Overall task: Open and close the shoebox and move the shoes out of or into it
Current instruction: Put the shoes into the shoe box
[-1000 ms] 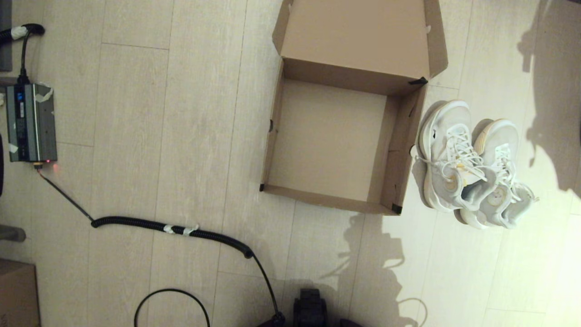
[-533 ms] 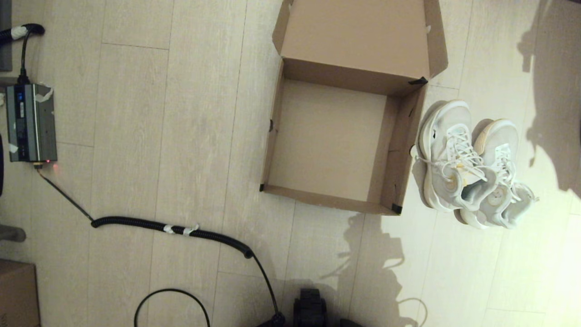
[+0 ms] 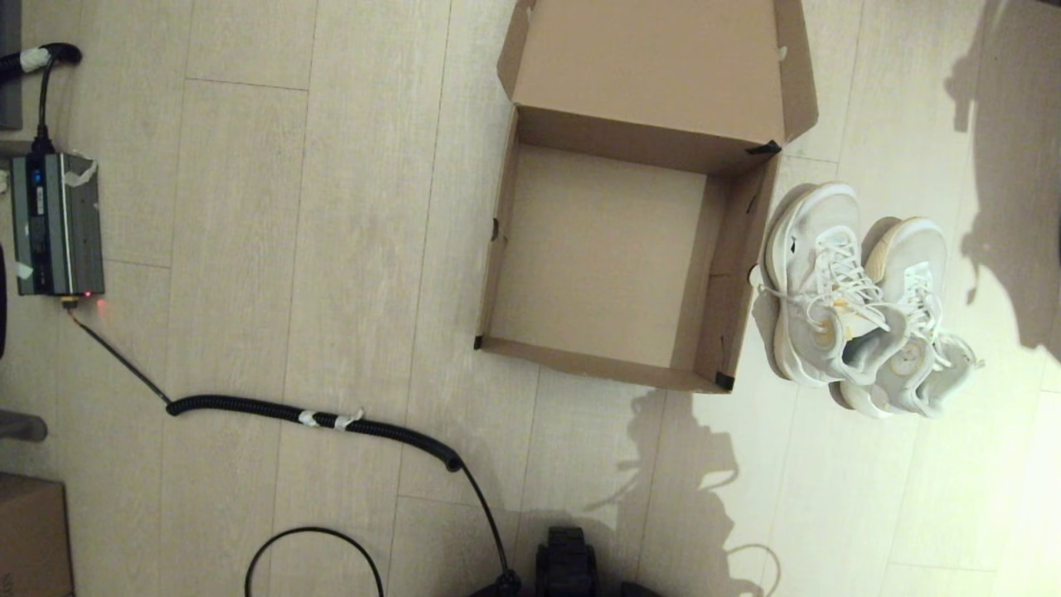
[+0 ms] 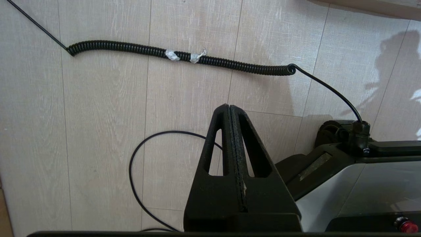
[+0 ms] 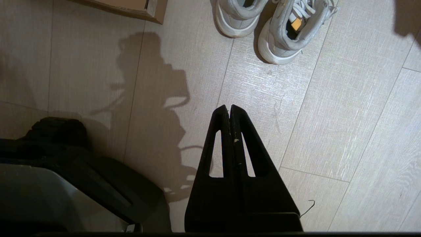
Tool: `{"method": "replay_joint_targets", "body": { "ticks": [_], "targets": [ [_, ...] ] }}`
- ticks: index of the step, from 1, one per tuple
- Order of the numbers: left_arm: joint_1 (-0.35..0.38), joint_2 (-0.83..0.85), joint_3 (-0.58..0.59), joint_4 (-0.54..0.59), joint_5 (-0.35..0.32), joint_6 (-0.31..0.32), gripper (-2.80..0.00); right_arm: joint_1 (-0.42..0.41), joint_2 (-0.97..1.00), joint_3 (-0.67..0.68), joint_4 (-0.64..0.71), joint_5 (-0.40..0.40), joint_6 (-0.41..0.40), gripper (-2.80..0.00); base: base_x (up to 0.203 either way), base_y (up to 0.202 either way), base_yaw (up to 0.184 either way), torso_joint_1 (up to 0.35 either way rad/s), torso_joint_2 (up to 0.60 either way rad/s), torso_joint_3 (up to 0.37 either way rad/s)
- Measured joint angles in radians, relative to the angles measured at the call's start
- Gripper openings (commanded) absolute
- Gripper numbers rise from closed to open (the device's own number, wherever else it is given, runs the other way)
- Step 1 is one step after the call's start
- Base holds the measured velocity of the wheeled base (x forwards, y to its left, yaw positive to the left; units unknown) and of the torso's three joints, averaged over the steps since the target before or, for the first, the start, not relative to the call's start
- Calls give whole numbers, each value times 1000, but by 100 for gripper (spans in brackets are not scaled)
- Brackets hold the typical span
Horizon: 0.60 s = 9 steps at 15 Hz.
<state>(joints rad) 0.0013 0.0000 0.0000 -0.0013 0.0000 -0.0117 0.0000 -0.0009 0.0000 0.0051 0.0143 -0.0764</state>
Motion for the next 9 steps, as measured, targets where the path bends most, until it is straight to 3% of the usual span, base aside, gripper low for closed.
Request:
{"method": "replay_joint_targets", "body": {
  "ticks": [5, 9],
  "targets": [
    [0, 0, 0, 0, 0, 0, -280, 0, 0, -3, -3, 9, -11, -280, 0, 0, 0, 0, 0, 0],
    [0, 0, 0, 0, 0, 0, -280, 0, 35, -139, -1, 111, -11, -280, 0, 0, 0, 0, 0, 0]
  ]
}}
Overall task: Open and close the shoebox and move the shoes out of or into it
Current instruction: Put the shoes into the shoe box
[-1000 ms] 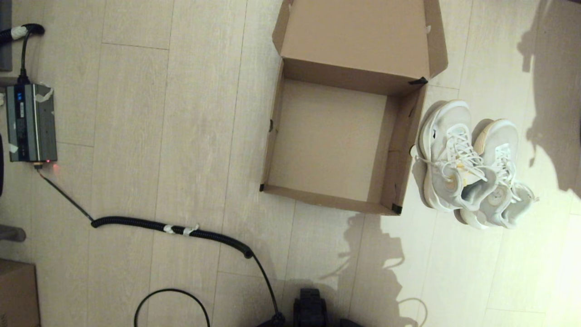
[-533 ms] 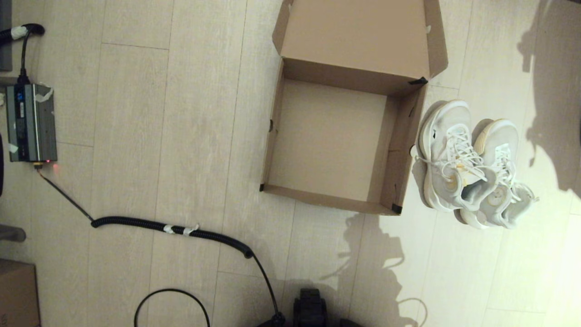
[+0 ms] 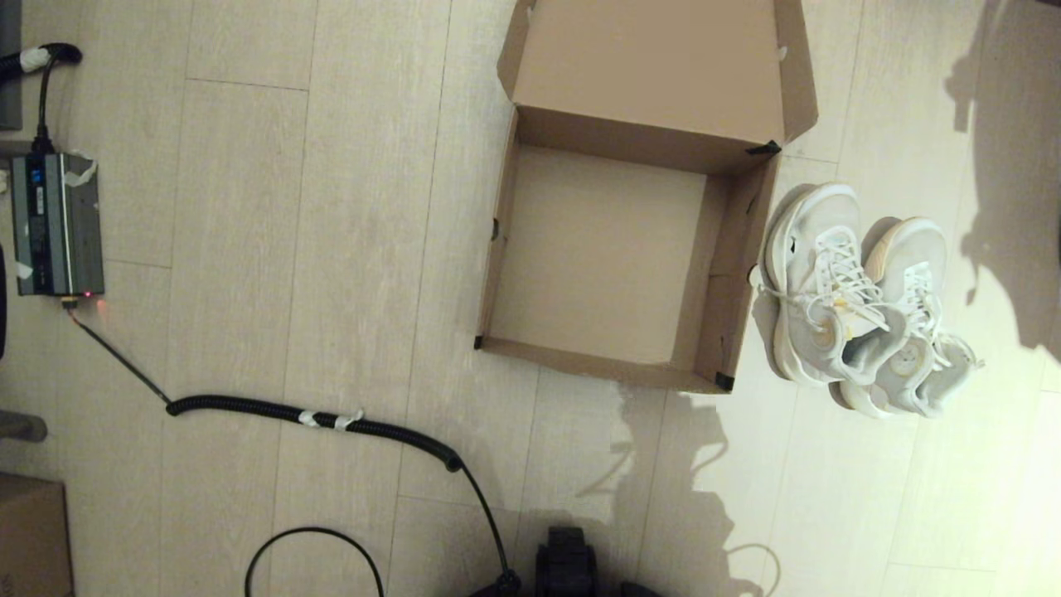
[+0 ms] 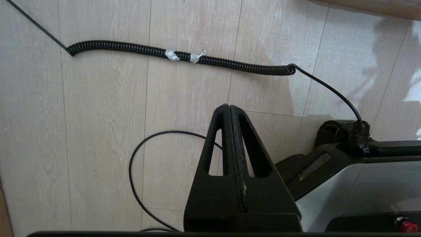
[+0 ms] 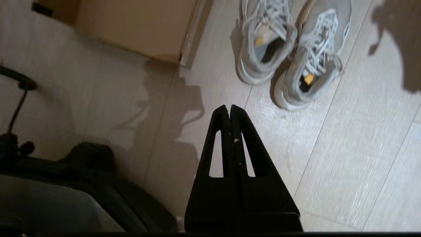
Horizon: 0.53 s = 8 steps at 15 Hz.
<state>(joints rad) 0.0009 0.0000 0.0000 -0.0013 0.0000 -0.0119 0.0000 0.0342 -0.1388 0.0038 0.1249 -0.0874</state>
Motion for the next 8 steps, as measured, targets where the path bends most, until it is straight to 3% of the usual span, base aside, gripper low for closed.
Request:
{"method": "replay_joint_targets", "body": {
  "ticks": [4, 8],
  "targets": [
    [0, 0, 0, 0, 0, 0, -280, -1, 238, -182, -45, 13, 17, -280, 0, 0, 0, 0, 0, 0],
    [0, 0, 0, 0, 0, 0, -280, -90, 653, -426, -92, -46, 56, -280, 0, 0, 0, 0, 0, 0]
  ]
}}
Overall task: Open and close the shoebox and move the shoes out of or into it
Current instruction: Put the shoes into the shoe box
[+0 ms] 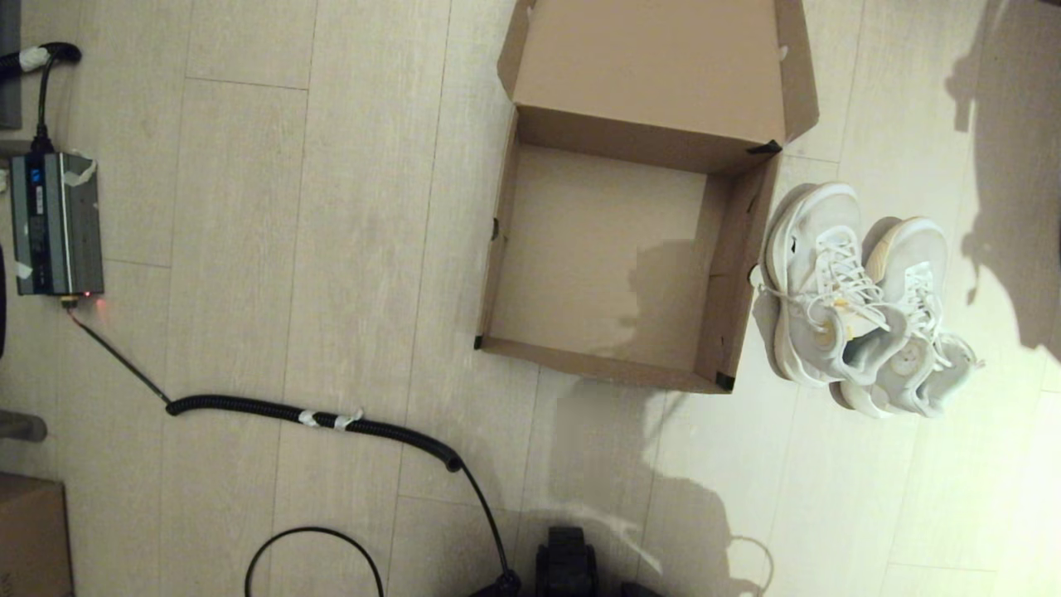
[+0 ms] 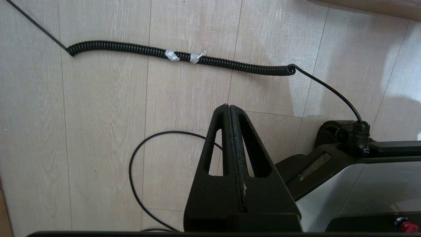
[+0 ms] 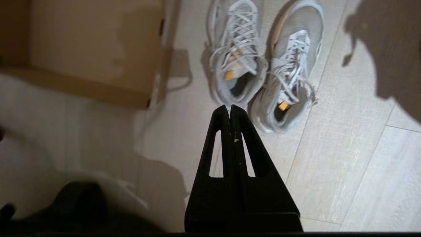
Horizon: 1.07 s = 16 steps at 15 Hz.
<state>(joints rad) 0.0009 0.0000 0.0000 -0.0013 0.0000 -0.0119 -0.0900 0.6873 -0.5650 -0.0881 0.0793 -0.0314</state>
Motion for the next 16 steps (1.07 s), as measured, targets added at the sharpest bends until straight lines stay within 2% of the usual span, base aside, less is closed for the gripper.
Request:
{"method": "replay_joint_targets", "body": {
  "ticks": [3, 6, 7, 10, 15, 16],
  "targets": [
    [0, 0, 0, 0, 0, 0, -280, -65, 296, -168, -14, -64, 13, -280, 0, 0, 0, 0, 0, 0],
    [0, 0, 0, 0, 0, 0, -280, -96, 522, -259, -15, -208, 14, -280, 0, 0, 0, 0, 0, 0],
    [0, 0, 0, 0, 0, 0, -280, -100, 579, -275, -17, -229, 18, -280, 0, 0, 0, 0, 0, 0],
    [0, 0, 0, 0, 0, 0, -280, -106, 732, -307, -38, -245, 53, -280, 0, 0, 0, 0, 0, 0],
    [0, 0, 0, 0, 0, 0, -280, -108, 909, -313, -190, -244, 68, -280, 0, 0, 0, 0, 0, 0],
    [0, 0, 0, 0, 0, 0, -280, -108, 926, -308, -210, -244, 68, 0, 0, 0, 0, 0, 0, 0]
  ]
}}
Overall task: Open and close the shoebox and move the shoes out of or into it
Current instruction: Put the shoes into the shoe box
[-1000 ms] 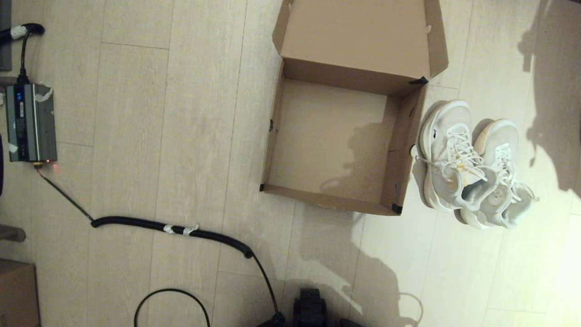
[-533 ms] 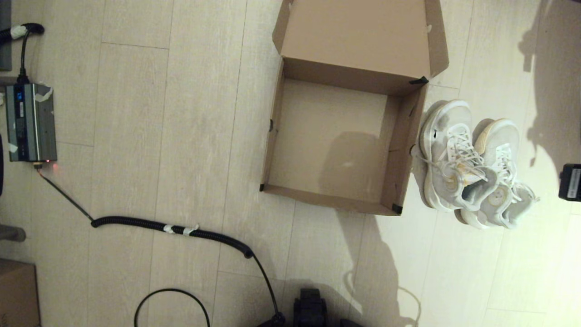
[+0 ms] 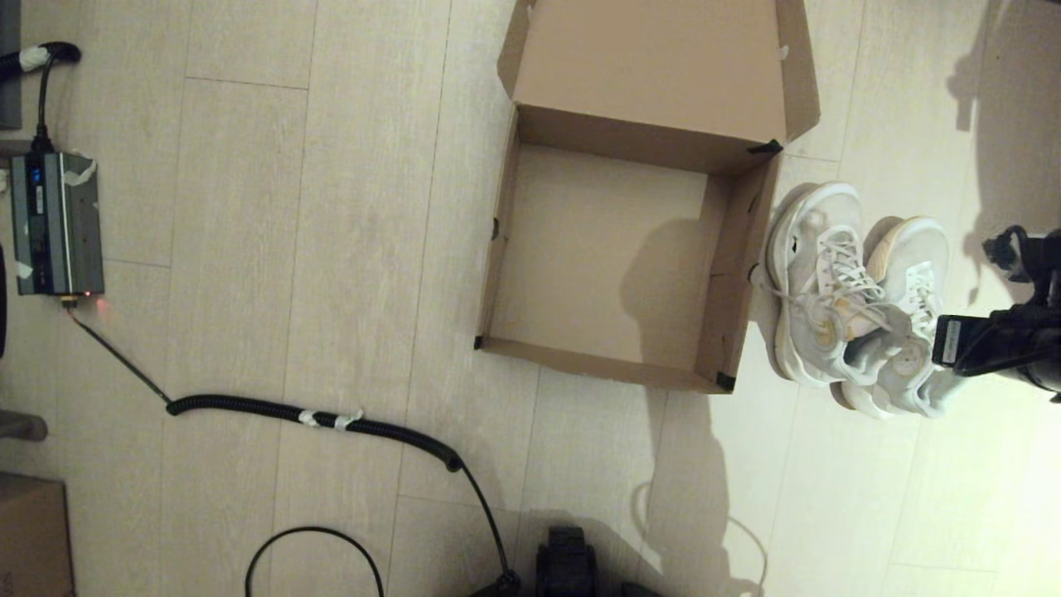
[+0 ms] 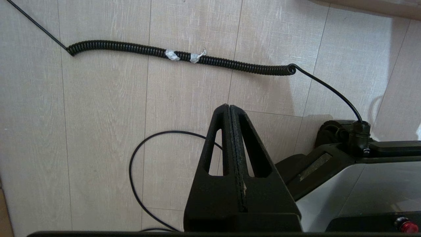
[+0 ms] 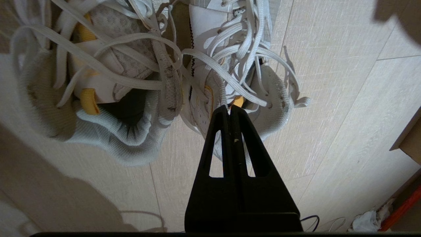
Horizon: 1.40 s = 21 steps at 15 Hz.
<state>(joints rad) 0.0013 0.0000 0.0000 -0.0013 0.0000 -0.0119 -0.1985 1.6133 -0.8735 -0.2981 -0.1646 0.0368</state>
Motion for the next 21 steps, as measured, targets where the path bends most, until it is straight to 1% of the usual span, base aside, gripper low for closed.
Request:
{"method": "replay_joint_targets", "body": {
  "ticks": [3, 7, 11, 15, 21],
  "targets": [
    [0, 0, 0, 0, 0, 0, -280, -1, 35, 15, -43, -2, 0, 0, 0, 0, 0, 0, 0, 0],
    [0, 0, 0, 0, 0, 0, -280, 1, 57, 19, -44, -3, 60, 0, 0, 0, 0, 0, 0, 0],
    [0, 0, 0, 0, 0, 0, -280, 1, 76, 17, -45, -7, 78, 0, 0, 0, 0, 0, 0, 0],
    [0, 0, 0, 0, 0, 0, -280, 5, 123, 15, -46, -9, 145, 0, 0, 0, 0, 0, 0, 0],
    [0, 0, 0, 0, 0, 0, -280, 38, 188, -8, -45, -9, 178, 0, 0, 0, 0, 0, 0, 0]
  ]
}}
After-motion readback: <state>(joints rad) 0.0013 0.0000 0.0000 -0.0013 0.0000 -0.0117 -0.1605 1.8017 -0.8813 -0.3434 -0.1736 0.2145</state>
